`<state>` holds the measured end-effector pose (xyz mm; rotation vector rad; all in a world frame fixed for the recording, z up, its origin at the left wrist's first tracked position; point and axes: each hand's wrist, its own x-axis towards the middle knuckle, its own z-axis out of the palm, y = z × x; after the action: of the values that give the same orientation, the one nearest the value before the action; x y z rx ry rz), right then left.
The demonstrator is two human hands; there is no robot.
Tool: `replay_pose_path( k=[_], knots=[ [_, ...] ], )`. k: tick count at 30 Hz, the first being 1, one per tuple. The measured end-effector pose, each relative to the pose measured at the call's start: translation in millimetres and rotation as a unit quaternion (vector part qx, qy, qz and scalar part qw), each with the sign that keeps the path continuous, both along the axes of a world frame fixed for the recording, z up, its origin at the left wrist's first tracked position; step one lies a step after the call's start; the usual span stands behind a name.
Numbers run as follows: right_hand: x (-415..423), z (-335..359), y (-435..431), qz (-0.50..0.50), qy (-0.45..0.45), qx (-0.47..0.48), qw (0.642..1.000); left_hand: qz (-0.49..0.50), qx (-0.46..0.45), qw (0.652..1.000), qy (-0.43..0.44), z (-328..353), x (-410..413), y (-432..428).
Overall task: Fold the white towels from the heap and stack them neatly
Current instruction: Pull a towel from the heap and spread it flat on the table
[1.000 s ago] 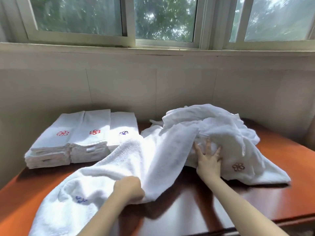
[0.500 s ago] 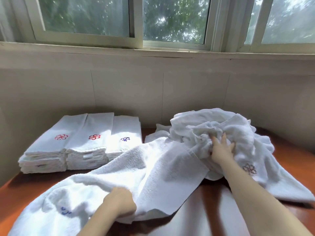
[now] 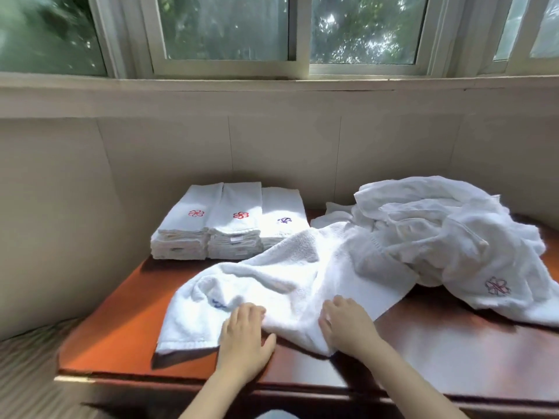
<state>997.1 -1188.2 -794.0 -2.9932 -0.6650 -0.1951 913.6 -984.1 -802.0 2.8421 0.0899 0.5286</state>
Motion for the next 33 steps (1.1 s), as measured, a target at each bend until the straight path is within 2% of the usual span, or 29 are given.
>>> replay_pose_path(
  k=[3, 7, 11, 13, 14, 16, 18, 19, 22, 24, 27, 30, 33],
  knots=[
    [-14, 19, 3, -0.070, 0.036, -0.075, 0.994, 0.134, -0.066, 0.989, 0.014, -1, -11, 28],
    [-39, 34, 10, -0.135, 0.072, -0.173, 0.973, 0.132, -0.020, 0.989, 0.060, -4, -11, 70],
    [-70, 41, 13, -0.100, 0.147, -0.239, 0.955, 0.183, 0.013, 0.979, 0.088, -1, -22, 132],
    [-79, 40, 14, -0.082, 0.216, -0.186, 0.955, 0.247, 0.044, 0.963, 0.101, 3, -30, 166],
    [-81, 37, 15, -0.082, 0.229, -0.144, 0.959, 0.274, 0.022, 0.957, 0.094, 4, -34, 182],
    [-79, 30, 19, -0.091, 0.157, -0.064, 0.981, 0.308, -0.044, 0.947, 0.077, 8, -39, 210],
    [-67, 22, 24, -0.086, 0.056, 0.004, 0.995, 0.329, -0.068, 0.936, 0.105, 15, -45, 224],
    [-58, 18, 26, -0.066, 0.047, 0.033, 0.996, 0.337, -0.078, 0.930, 0.128, 18, -45, 228],
    [-27, 5, 36, -0.006, 0.135, 0.013, 0.991, 0.307, -0.131, 0.918, 0.213, 21, -45, 225],
    [-11, -1, 42, -0.033, 0.151, -0.006, 0.988, 0.287, -0.139, 0.917, 0.240, 18, -43, 215],
    [5, -5, 46, -0.095, 0.133, 0.025, 0.986, 0.280, -0.086, 0.927, 0.233, 8, -36, 190],
    [14, 0, 49, -0.123, 0.121, 0.005, 0.985, 0.261, -0.051, 0.945, 0.189, -1, -30, 157],
    [22, 5, 50, -0.153, 0.115, -0.010, 0.982, 0.209, -0.031, 0.954, 0.211, -8, -27, 133]
  ],
)
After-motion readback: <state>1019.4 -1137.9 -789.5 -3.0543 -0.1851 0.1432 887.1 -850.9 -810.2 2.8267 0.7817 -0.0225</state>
